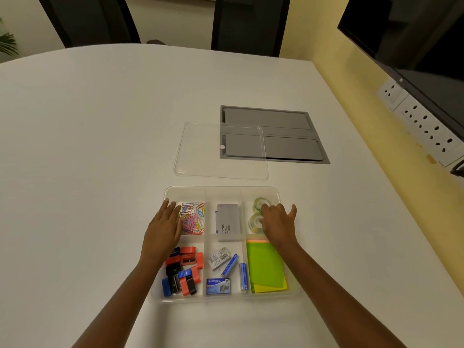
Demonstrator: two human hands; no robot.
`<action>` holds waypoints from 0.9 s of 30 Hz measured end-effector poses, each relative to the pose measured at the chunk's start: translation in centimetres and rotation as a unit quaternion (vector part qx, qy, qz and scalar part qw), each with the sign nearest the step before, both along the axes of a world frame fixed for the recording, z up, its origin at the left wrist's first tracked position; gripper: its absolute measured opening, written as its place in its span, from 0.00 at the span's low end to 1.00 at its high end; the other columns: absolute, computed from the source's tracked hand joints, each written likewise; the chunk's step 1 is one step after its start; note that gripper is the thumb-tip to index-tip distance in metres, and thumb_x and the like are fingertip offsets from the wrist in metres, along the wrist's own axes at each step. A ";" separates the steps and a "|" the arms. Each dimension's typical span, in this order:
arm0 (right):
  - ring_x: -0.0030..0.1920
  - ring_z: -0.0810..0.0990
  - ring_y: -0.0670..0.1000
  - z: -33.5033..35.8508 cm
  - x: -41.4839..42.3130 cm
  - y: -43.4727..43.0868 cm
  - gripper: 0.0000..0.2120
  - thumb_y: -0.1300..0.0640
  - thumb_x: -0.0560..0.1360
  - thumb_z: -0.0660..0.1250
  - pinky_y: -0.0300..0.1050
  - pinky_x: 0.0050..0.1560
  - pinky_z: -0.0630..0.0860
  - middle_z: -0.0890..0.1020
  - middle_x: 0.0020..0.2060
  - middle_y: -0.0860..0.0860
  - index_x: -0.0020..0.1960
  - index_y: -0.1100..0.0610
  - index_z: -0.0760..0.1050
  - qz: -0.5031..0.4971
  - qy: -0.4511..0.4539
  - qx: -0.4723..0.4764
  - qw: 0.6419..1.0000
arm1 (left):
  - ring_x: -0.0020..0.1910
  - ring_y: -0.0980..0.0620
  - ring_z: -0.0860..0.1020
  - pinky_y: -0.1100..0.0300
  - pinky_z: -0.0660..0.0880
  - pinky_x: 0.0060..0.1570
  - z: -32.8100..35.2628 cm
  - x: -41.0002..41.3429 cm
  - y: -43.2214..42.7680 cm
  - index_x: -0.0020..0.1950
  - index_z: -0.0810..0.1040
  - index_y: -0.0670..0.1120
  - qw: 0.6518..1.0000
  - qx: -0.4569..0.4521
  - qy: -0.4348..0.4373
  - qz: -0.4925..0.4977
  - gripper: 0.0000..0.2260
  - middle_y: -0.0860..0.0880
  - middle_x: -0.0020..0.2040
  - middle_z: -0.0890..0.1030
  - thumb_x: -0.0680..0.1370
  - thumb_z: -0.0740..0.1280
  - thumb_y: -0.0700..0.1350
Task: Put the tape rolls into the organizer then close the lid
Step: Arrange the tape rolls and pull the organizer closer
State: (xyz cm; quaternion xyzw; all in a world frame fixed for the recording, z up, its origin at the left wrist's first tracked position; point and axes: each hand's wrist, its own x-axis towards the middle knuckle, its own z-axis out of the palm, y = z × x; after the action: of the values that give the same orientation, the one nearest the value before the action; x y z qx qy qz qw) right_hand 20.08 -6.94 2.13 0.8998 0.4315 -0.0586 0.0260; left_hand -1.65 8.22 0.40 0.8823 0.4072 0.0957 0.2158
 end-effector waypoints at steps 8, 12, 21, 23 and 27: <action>0.60 0.74 0.57 -0.1 -1.2 0.6 0.12 0.64 0.74 0.61 0.68 0.71 0.47 0.81 0.54 0.56 0.57 0.56 0.71 -0.103 0.159 0.035 0.981 | 0.74 0.44 0.58 0.46 0.62 0.69 -0.1 0.0 -0.1 0.69 0.64 0.41 1.000 -0.006 -0.004 0.003 0.19 0.41 0.72 0.65 0.79 0.57 0.45; 0.60 0.74 0.57 0.0 -0.9 0.5 0.16 0.63 0.75 0.58 0.71 0.70 0.43 0.81 0.54 0.57 0.62 0.56 0.68 -0.116 0.176 0.018 0.977 | 0.74 0.44 0.57 0.46 0.62 0.70 0.0 0.0 -0.1 0.70 0.63 0.41 1.000 -0.009 -0.005 0.006 0.19 0.41 0.73 0.64 0.79 0.57 0.45; 0.62 0.74 0.56 1.3 -0.9 0.7 0.17 0.64 0.76 0.55 0.69 0.71 0.43 0.80 0.58 0.55 0.62 0.54 0.72 -0.122 0.184 0.037 0.975 | 0.74 0.43 0.59 0.45 0.65 0.68 0.0 -0.1 -0.1 0.69 0.65 0.40 1.000 -0.004 -0.017 0.007 0.19 0.40 0.72 0.66 0.79 0.57 0.44; 0.60 0.75 0.56 1.3 -0.4 0.7 0.15 0.65 0.76 0.57 0.68 0.71 0.45 0.81 0.55 0.55 0.59 0.55 0.75 -0.103 0.103 0.073 0.987 | 0.74 0.43 0.60 0.45 0.65 0.68 0.0 -0.1 -0.1 0.69 0.65 0.40 1.000 -0.005 -0.019 0.008 0.19 0.40 0.72 0.66 0.79 0.58 0.44; 0.62 0.70 0.56 1.0 0.5 1.3 0.11 0.62 0.75 0.62 0.70 0.71 0.45 0.76 0.58 0.55 0.57 0.58 0.75 -0.008 0.017 0.028 0.999 | 0.73 0.43 0.60 0.44 0.66 0.67 0.0 0.0 -0.1 0.68 0.66 0.40 1.000 -0.004 -0.023 0.009 0.18 0.40 0.71 0.67 0.79 0.58 0.44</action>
State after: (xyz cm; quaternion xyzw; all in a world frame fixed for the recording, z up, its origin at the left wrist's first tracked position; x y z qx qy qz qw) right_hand 20.60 -5.65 3.13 0.9024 0.4263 -0.0619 -0.0070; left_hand -1.70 8.09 0.42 0.8752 0.4109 0.1163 0.2273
